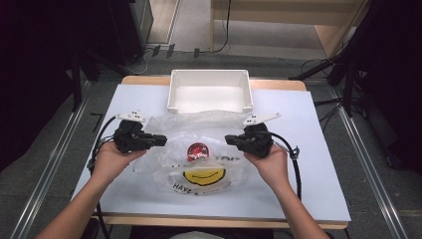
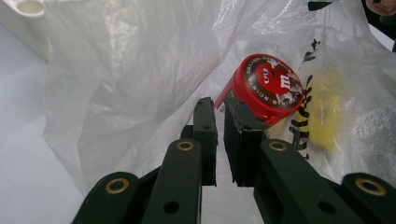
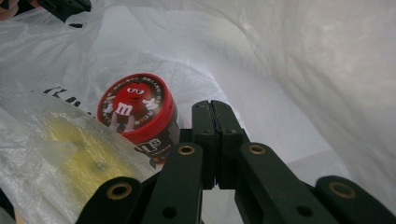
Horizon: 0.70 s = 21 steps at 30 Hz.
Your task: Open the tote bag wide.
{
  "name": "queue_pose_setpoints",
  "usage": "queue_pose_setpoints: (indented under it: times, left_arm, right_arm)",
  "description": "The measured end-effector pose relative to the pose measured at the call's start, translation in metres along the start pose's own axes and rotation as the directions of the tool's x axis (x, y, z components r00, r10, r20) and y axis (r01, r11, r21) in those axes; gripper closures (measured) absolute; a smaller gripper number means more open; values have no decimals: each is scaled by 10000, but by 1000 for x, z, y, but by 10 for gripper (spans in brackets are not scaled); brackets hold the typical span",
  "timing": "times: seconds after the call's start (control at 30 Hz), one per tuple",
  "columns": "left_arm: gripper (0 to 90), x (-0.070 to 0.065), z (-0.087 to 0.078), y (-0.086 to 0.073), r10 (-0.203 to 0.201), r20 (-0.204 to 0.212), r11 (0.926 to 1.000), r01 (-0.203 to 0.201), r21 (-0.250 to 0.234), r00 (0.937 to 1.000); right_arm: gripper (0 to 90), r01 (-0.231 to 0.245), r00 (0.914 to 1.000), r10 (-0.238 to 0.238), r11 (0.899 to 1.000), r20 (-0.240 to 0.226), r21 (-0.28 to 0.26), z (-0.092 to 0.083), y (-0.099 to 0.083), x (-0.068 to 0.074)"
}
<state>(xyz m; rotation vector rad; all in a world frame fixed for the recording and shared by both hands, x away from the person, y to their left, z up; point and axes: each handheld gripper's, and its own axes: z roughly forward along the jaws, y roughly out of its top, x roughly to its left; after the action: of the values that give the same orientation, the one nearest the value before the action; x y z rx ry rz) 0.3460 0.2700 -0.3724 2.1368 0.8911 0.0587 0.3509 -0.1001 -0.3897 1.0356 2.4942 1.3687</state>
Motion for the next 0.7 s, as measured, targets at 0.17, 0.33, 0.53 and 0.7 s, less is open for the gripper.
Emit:
queue_pose_setpoints:
  times: [0.17, 0.33, 0.53, 0.7]
  left_arm:
    - [841, 2, 4, -4, -80, -49, 10000, 80, -6, 10000]
    - [841, 5, 10, -9, -207, -64, 9998, 208, 74, 9998]
    - [842, 7, 17, -15, -321, -79, 9994, 322, 82, 9995]
    - [848, 9, 22, -20, -402, -136, 9991, 404, 124, 9991]
  right_arm:
    - [900, -73, 9999, 72, 9999, 86, 98, 6, -5, -2]
    - [900, -186, 9998, 184, 9995, 106, 261, 13, -12, -4]
    - [900, -395, 9991, 391, 9990, 176, 221, 18, -18, -6]
    - [900, -397, 9989, 389, 9988, 280, 293, 23, -23, -7]
